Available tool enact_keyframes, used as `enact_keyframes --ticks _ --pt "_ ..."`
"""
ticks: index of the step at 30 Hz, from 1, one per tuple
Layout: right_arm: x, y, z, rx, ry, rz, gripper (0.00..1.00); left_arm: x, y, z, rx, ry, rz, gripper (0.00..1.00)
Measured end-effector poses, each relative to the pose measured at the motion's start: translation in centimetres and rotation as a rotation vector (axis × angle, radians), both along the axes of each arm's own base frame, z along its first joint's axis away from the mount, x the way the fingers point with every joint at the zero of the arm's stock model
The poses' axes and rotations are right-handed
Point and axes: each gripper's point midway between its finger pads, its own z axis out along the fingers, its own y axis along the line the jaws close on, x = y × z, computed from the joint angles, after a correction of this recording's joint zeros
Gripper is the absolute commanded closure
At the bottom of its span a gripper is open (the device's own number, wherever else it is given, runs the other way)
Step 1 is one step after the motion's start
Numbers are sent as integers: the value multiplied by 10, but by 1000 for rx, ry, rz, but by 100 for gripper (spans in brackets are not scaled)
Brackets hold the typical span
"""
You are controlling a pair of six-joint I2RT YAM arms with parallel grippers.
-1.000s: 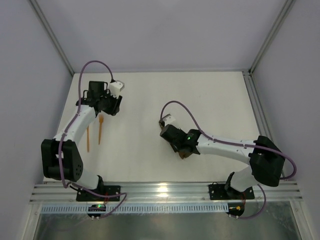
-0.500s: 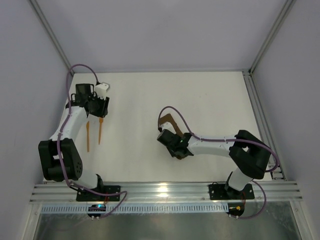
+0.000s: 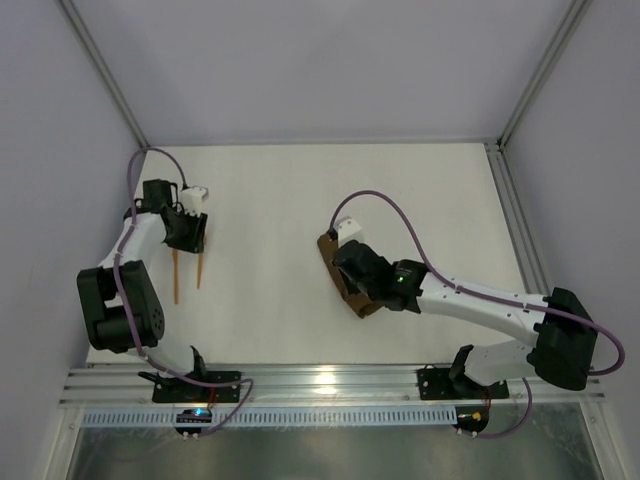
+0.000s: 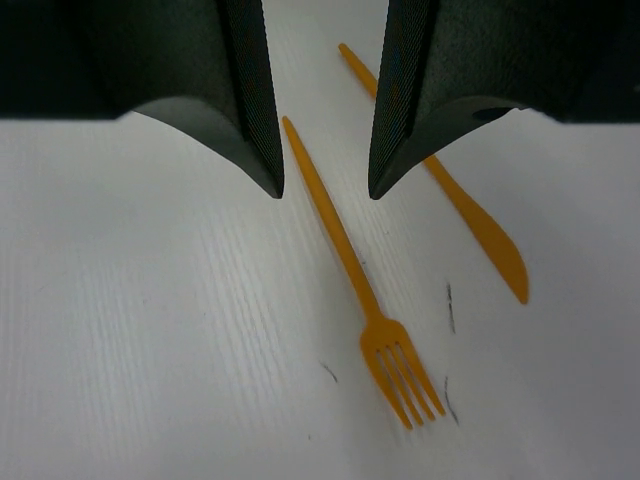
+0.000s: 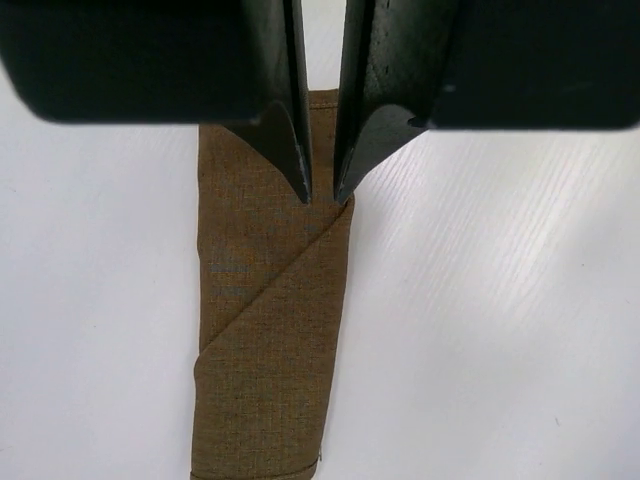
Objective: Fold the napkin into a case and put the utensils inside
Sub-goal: Turn over the smaller rectangle-folded napkin at the center of the board, then pick up the fork from the corner of the board.
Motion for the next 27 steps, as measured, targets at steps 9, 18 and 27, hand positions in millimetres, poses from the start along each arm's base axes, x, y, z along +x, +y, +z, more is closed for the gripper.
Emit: enact_keyframes --ticks 9,18,27 --pt "9 -10 -11 -54 -13 -9 80 -32 10 -65 52 229 10 62" --pt "9 -21 -15 -45 -7 -18 71 -22 13 -67 94 222 -31 100" --pt "54 -20 50 251 -29 85 27 -46 -67 -49 120 153 -494 100"
